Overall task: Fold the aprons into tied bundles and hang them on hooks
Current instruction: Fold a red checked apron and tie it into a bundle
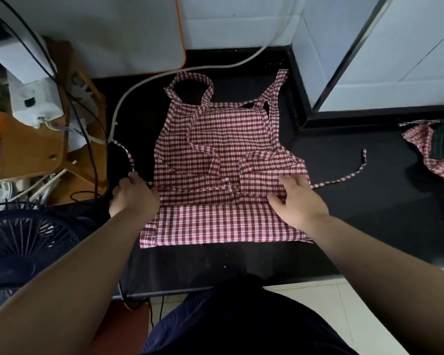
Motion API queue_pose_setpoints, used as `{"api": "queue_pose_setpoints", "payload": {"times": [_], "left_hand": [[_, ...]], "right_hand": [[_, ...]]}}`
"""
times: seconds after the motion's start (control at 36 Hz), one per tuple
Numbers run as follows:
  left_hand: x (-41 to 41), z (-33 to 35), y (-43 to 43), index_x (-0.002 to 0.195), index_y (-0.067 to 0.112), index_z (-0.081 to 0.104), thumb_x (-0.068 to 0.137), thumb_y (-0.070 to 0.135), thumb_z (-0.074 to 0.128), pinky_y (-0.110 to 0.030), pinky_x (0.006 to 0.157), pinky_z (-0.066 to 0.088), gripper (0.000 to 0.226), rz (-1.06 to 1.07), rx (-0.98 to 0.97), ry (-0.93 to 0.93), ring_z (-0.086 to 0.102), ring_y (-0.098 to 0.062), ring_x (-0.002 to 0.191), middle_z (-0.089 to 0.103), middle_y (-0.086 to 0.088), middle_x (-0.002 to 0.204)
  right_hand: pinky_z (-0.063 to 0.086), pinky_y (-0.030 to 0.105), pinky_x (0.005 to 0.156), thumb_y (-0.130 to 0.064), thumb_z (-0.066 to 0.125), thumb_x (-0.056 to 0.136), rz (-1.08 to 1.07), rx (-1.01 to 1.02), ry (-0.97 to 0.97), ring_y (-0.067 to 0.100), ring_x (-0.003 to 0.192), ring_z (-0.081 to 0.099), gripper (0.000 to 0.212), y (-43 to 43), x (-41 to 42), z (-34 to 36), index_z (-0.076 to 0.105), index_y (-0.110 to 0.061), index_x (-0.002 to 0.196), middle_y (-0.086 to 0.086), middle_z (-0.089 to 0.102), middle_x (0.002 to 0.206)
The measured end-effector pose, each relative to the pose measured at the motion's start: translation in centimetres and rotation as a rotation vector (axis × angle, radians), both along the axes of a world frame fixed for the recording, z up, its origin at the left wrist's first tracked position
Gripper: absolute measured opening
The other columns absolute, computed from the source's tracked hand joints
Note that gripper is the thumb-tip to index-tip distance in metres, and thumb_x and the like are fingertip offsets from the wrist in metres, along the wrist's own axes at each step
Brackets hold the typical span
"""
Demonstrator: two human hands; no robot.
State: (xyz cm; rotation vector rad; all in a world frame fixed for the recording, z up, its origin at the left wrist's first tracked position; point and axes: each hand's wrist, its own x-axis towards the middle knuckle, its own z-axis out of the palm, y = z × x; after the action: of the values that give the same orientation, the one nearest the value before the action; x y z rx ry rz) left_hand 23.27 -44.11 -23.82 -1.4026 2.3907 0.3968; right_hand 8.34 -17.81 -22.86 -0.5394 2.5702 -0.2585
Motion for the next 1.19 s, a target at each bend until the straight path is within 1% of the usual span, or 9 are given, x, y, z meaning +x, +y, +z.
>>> {"api": "queue_pose_setpoints", "payload": {"times": [0.17,0.31,0.42,0.61,0.69,0.86,0.94,1.06,1.19], "left_hand": [[-0.7,1.2,1.8,0.15,0.021,0.028,0.099,0.035,0.041,-0.045,0.101,0.038,0.054,-0.089,0.005,0.272,0.032,-0.03,0.134,0.03,-0.008,0.15],[-6.0,3.0,0.0,0.132,0.017,0.052,0.099,0.035,0.04,-0.027,0.061,0.045,0.04,-0.011,0.208,0.458,0.053,-0.01,0.071,0.06,0.001,0.111],[-11.3,2.9,-1.7,0.112,0.014,0.063,0.095,0.043,0.042,-0.038,0.079,0.056,0.04,0.044,0.326,0.427,0.063,-0.024,0.087,0.065,-0.006,0.105],[-14.4,0.2,-1.9,0.119,0.013,0.058,0.092,0.04,0.058,-0.042,0.087,0.056,0.038,0.141,0.509,0.472,0.062,-0.026,0.098,0.062,-0.004,0.108],[-15.1,-0.1,-2.2,0.108,0.013,0.063,0.093,0.027,0.061,-0.036,0.084,0.056,0.021,0.139,0.522,0.586,0.064,-0.021,0.09,0.064,-0.005,0.098],[-15.9,2.2,-3.4,0.087,0.022,0.063,0.098,0.016,0.051,-0.031,0.071,0.051,0.018,0.457,1.257,1.086,0.064,-0.012,0.075,0.067,0.002,0.079],[-16.1,2.0,-4.6,0.096,0.024,0.065,0.098,0.015,0.05,-0.038,0.075,0.055,0.018,0.427,1.206,1.109,0.066,-0.017,0.084,0.069,0.001,0.089],[-16.1,-0.5,-6.2,0.133,0.024,0.052,0.088,0.04,0.065,-0.04,0.1,0.047,0.049,0.044,0.549,0.619,0.058,-0.023,0.112,0.06,-0.002,0.125],[-15.3,-1.3,-5.8,0.144,0.028,0.037,0.091,0.044,0.058,-0.04,0.096,0.048,0.059,-0.045,0.17,0.572,0.054,-0.026,0.116,0.048,-0.007,0.139]], "right_hand": [[0.048,0.036,0.088,-0.032,0.044,0.097,-0.114,-0.2,0.074,0.027,0.114,0.055,0.042,-1.5,-1.8,0.6,0.047,-0.015,0.136,0.009,0.052,0.134],[0.038,0.028,0.059,-0.033,0.043,0.098,-0.311,-0.291,-0.004,0.016,0.072,0.052,0.028,-4.3,-6.7,2.3,0.055,-0.008,0.105,0.002,0.056,0.086],[0.049,0.034,0.058,-0.036,0.05,0.096,-0.492,-0.307,-0.086,0.018,0.053,0.049,0.034,-6.4,-10.3,2.1,0.047,-0.009,0.075,0.003,0.048,0.061],[0.05,0.023,0.057,-0.013,0.059,0.092,-0.739,-0.368,-0.451,0.016,0.069,0.049,0.026,-8.4,-11.8,0.5,0.059,-0.003,0.116,0.011,0.056,0.083],[0.04,0.021,0.052,-0.014,0.057,0.093,-0.593,-0.528,-0.464,0.011,0.059,0.05,0.016,-9.8,-12.5,0.7,0.063,-0.007,0.106,0.003,0.057,0.074],[0.045,0.018,0.043,-0.001,0.048,0.096,-0.48,-1.0,-0.831,0.007,0.055,0.06,0.021,-12.3,-13.5,3.9,0.062,-0.015,0.088,0.0,0.067,0.073],[0.056,0.022,0.061,0.002,0.045,0.096,-0.492,-1.114,-0.896,0.01,0.07,0.068,0.024,-13.3,-14.2,4.5,0.061,-0.015,0.098,0.001,0.072,0.082],[0.053,0.031,0.085,0.002,0.061,0.088,-0.508,-0.732,-0.525,0.023,0.106,0.061,0.052,-13.8,-14.9,2.1,0.044,-0.012,0.135,0.009,0.059,0.122],[0.049,0.035,0.094,-0.011,0.057,0.09,-0.447,-0.563,-0.152,0.024,0.099,0.06,0.046,-13.0,-13.7,-0.1,0.047,-0.011,0.134,0.005,0.06,0.104]]}}
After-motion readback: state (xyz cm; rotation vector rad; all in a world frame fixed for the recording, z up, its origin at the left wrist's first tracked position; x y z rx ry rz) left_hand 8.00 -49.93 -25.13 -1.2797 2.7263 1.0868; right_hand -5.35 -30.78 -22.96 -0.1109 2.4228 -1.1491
